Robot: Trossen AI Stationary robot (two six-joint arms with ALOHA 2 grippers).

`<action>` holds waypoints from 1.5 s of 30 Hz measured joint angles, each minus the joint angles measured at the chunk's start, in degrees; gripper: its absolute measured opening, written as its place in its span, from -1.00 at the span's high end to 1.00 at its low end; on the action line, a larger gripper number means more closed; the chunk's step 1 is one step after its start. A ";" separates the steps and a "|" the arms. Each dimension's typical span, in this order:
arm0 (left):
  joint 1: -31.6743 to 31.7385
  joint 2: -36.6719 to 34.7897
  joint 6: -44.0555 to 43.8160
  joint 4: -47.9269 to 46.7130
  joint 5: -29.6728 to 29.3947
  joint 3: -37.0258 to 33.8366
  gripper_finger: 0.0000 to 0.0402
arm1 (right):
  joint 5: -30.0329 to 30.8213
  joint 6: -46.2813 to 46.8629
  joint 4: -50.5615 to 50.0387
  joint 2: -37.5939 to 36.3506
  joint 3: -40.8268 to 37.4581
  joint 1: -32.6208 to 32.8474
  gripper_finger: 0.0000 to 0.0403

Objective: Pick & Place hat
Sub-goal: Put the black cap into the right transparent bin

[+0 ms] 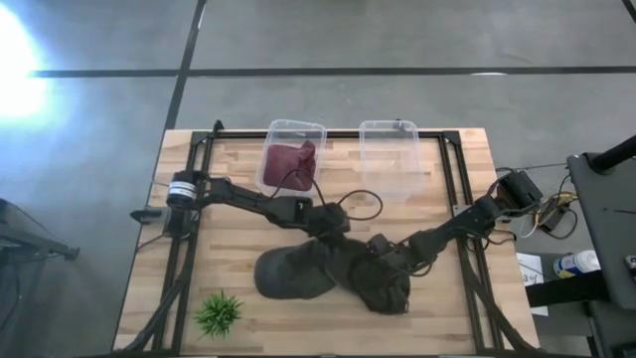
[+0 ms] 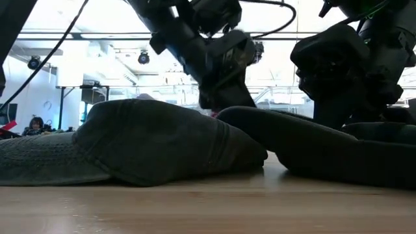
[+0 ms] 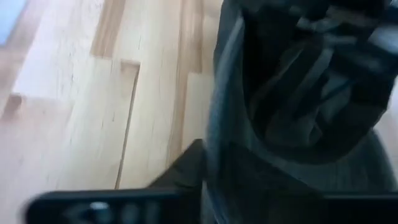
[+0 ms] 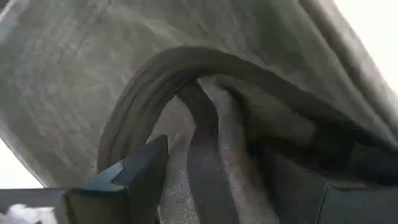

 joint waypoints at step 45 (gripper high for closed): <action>11.21 3.42 8.37 -32.24 -39.45 47.10 0.94 | 25.86 10.73 -77.50 -26.27 31.66 12.82 -0.22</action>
